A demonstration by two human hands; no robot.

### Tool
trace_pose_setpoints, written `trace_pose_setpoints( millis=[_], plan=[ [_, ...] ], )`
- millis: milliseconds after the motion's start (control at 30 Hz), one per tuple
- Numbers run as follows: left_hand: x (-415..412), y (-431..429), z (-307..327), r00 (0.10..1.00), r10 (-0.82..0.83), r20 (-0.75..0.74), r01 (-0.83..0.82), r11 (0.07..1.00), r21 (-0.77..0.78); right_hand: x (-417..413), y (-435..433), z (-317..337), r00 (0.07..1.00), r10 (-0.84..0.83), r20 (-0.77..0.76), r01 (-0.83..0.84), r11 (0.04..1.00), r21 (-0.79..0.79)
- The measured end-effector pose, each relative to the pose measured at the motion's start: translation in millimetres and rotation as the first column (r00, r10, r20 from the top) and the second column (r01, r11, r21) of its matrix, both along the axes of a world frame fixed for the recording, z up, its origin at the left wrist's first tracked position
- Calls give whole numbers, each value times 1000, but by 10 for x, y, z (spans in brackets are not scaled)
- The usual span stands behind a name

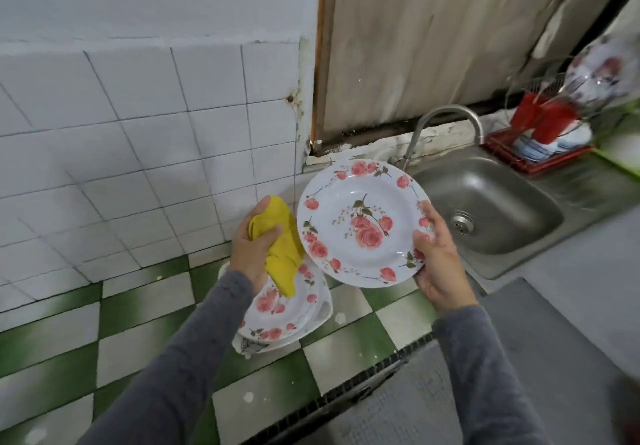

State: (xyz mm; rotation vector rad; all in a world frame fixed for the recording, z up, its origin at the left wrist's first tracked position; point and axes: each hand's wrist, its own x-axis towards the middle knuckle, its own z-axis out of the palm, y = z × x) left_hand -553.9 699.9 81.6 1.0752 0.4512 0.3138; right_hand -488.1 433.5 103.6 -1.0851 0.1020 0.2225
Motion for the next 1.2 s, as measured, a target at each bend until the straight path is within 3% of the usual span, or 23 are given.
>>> trace_pose_setpoints(
  millis=[300, 667, 933, 1200],
  plan=[
    [665, -1806, 161, 969, -242, 44, 240, 970, 32, -2, -1953, 185, 942, -324, 82, 330, 941, -68],
    [1328, -4685, 267, 891, -448, 81, 442, 894, 76, -48, -4420, 244, 772, -593, 227, 632, 754, -179],
    [2016, -5881, 312, 860, -502, 92, 489, 862, 132, 412, -5318, 354, 674, -661, 329, 729, 666, -155],
    [3243, -6702, 450, 911, -398, 110, 379, 912, 159, 1707, -5904, 404, 649, -599, 469, 743, 631, -222]
  ],
)
